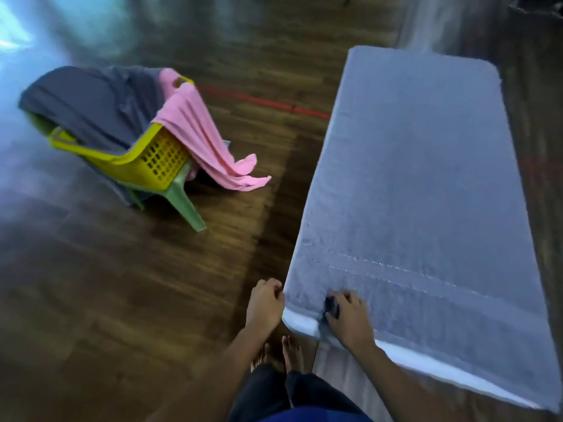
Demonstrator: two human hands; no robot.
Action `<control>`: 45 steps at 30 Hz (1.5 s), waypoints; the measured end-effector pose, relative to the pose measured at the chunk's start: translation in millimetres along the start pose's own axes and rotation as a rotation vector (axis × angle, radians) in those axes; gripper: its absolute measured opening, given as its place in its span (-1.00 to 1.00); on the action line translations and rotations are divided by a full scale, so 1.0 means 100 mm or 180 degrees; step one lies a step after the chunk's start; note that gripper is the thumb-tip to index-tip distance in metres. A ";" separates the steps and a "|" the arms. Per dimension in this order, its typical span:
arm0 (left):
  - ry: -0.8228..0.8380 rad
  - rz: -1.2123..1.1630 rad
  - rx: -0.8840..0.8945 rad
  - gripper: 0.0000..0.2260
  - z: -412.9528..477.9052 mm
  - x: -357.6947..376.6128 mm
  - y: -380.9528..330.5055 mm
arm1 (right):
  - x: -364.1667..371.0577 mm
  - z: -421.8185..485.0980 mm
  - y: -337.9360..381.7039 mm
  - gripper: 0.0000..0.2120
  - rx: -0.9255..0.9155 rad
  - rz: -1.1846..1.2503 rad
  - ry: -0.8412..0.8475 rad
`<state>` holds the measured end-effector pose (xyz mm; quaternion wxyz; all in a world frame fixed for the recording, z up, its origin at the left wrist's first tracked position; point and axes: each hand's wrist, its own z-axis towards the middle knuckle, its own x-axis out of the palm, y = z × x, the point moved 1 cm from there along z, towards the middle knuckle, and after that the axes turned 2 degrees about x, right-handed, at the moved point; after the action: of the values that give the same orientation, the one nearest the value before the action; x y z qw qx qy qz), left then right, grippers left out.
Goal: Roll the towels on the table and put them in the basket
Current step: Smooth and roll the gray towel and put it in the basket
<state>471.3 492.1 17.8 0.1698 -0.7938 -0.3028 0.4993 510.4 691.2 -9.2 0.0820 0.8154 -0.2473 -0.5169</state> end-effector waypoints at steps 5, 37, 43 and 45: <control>0.0578 -0.0071 -0.0211 -0.63 0.50 0.04 -0.04 | 0.04 0.11 0.15 -0.61 0.0485 -0.0045 -0.0038; 0.1852 0.0501 0.0232 -0.79 0.90 -0.14 0.04 | 0.23 -0.01 0.47 -0.67 0.1328 0.0329 -0.0432; 0.1339 0.0514 0.0171 -0.82 0.88 -0.23 0.09 | 0.07 -0.03 0.32 -0.81 0.1230 0.0783 -0.0594; 0.1131 0.0573 0.0054 -0.84 0.91 -0.27 0.11 | -0.03 -0.05 0.19 -0.83 0.1224 0.0925 -0.0670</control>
<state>384.9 462.8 -9.9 0.1819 -0.8919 -0.1917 0.3670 507.4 675.9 3.0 -0.0272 0.7137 -0.4626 -0.5252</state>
